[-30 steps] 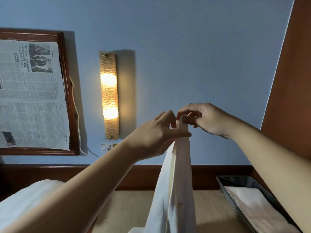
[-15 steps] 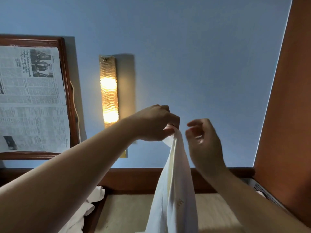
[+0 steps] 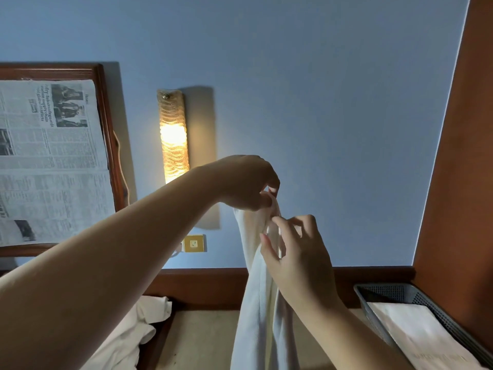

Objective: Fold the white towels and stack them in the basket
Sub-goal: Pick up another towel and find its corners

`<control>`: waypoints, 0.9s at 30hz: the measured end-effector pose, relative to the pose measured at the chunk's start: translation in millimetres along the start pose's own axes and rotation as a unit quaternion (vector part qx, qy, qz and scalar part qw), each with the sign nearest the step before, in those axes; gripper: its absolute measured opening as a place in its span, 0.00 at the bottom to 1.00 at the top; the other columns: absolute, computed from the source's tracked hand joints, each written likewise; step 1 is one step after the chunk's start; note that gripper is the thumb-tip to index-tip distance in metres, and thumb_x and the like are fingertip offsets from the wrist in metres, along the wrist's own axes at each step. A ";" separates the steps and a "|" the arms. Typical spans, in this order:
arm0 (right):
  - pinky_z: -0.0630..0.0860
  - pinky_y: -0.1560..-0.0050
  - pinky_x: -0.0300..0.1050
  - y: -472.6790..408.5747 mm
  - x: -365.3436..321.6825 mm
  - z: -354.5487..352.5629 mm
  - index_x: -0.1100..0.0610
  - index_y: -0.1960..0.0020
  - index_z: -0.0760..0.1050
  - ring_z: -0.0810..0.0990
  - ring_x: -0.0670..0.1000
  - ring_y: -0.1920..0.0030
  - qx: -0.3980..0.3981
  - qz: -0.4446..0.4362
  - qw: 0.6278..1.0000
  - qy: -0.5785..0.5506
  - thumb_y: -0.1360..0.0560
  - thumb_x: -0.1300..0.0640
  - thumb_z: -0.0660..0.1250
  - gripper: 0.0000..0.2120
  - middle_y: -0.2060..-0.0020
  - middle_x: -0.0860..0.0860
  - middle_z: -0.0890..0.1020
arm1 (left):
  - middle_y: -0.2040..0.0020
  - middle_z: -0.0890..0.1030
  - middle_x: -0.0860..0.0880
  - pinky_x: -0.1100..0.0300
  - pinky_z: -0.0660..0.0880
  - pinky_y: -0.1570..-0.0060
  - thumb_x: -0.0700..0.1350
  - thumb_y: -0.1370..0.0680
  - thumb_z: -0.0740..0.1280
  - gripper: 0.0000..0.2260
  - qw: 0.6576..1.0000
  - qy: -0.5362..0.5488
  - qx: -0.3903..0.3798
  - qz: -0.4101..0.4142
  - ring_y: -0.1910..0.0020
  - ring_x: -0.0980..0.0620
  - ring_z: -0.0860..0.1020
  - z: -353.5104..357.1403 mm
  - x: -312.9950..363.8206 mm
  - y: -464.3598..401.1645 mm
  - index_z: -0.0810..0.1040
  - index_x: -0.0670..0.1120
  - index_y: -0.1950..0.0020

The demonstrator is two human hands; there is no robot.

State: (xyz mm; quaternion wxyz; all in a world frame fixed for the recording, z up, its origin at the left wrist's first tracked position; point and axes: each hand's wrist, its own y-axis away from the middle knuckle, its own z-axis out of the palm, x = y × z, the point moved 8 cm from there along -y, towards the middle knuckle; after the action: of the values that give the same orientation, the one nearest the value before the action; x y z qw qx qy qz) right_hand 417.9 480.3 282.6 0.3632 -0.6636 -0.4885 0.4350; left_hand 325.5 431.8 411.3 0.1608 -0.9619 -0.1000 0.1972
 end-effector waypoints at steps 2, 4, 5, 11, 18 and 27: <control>0.84 0.63 0.45 3.1 6.3 5.2 0.54 0.43 0.83 0.81 0.51 0.58 -0.011 0.003 1.000 0.015 0.24 0.44 0.74 0.17 0.49 0.55 0.81 | 0.53 0.74 0.58 0.61 0.69 0.54 0.55 0.19 0.66 0.15 1.000 0.001 -0.003 -0.002 0.52 0.54 0.72 5.2 -1.9 0.2 0.81 0.58 0.33; 0.83 0.65 0.45 5.2 14.1 10.3 0.55 0.48 0.84 0.80 0.50 0.61 -0.024 0.027 0.999 0.022 0.24 0.41 0.74 0.17 0.52 0.54 0.81 | 0.52 0.74 0.58 0.60 0.69 0.53 0.55 0.19 0.67 0.15 1.000 0.009 -0.003 -0.004 0.51 0.55 0.72 10.3 -3.8 0.0 0.81 0.57 0.32; 0.83 0.65 0.44 6.1 17.2 14.2 0.56 0.50 0.84 0.80 0.50 0.61 -0.031 0.036 0.999 0.023 0.25 0.41 0.73 0.18 0.54 0.54 0.82 | 0.52 0.74 0.59 0.60 0.70 0.52 0.55 0.19 0.67 0.15 1.000 0.015 -0.002 -0.006 0.51 0.55 0.72 12.7 -4.9 -0.5 0.81 0.58 0.33; 0.67 0.63 0.23 8.0 26.0 36.3 0.59 0.54 0.82 0.75 0.43 0.66 -0.068 0.047 0.995 -0.059 0.22 0.53 0.73 0.09 0.56 0.51 0.80 | 0.51 0.77 0.57 0.58 0.77 0.52 0.56 0.19 0.68 0.13 0.999 0.029 0.012 -0.005 0.52 0.56 0.75 27.1 -6.9 -1.2 0.82 0.60 0.36; 0.62 0.67 0.38 -10.3 61.2 58.9 0.50 0.71 0.60 0.68 0.47 0.70 -0.201 0.118 0.970 -0.076 0.20 0.57 0.69 0.25 0.69 0.46 0.68 | 0.48 0.78 0.53 0.57 0.77 0.48 0.48 0.18 0.69 0.07 0.998 0.040 0.014 0.036 0.50 0.53 0.76 53.1 -15.2 8.9 0.85 0.49 0.44; 0.65 0.69 0.36 -71.7 53.9 49.9 0.57 0.56 0.73 0.69 0.43 0.71 -0.266 0.111 0.936 -0.203 0.13 0.50 0.58 0.16 0.69 0.51 0.73 | 0.62 0.73 0.50 0.53 0.68 0.63 0.53 0.16 0.54 0.15 0.995 0.036 0.055 -0.068 0.61 0.47 0.75 23.0 -34.5 15.2 0.73 0.47 0.56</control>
State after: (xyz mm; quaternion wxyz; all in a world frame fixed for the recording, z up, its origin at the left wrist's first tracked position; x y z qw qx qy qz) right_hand 355.3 553.7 317.7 0.0157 -0.6838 -0.5725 0.4521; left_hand 286.9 415.1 397.9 0.2303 -0.9491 -0.1482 0.1558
